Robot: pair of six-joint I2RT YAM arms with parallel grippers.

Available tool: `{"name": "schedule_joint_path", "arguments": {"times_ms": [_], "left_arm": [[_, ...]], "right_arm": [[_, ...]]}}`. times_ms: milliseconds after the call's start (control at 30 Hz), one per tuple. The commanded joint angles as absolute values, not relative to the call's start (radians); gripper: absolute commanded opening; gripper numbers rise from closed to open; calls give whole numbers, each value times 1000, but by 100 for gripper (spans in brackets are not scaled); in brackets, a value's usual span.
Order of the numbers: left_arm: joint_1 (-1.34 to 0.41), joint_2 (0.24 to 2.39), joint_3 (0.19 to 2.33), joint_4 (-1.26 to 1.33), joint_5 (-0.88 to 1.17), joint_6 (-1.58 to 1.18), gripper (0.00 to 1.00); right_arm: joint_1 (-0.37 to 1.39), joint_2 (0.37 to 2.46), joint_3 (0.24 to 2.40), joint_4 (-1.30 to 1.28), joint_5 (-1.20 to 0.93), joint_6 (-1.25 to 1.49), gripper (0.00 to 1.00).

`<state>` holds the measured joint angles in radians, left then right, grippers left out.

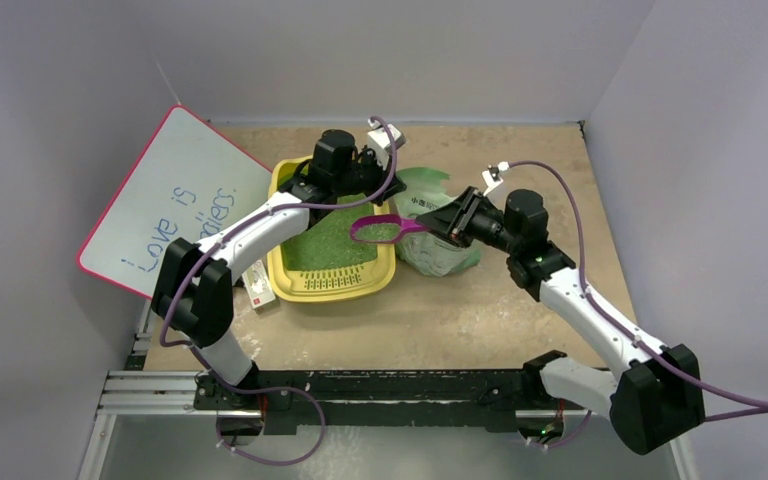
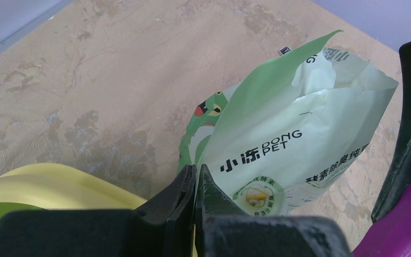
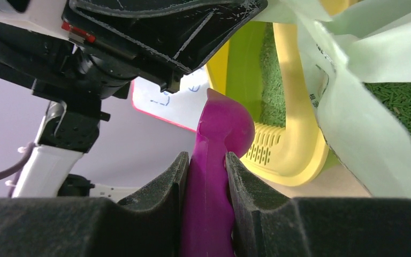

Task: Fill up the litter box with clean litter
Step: Pour the cat litter into the litter box.

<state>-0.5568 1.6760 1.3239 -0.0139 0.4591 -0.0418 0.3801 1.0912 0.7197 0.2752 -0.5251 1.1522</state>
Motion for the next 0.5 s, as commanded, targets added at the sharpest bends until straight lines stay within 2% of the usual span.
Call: {"name": "schedule_joint_path", "arguments": {"times_ms": [0, 467], "left_arm": [[-554, 1686, 1341, 46, 453, -63, 0], [-554, 1701, 1334, 53, 444, -76, 0]], "right_arm": [[436, 1072, 797, 273, -380, 1045, 0], [578, 1185, 931, 152, -239, 887, 0]]}}
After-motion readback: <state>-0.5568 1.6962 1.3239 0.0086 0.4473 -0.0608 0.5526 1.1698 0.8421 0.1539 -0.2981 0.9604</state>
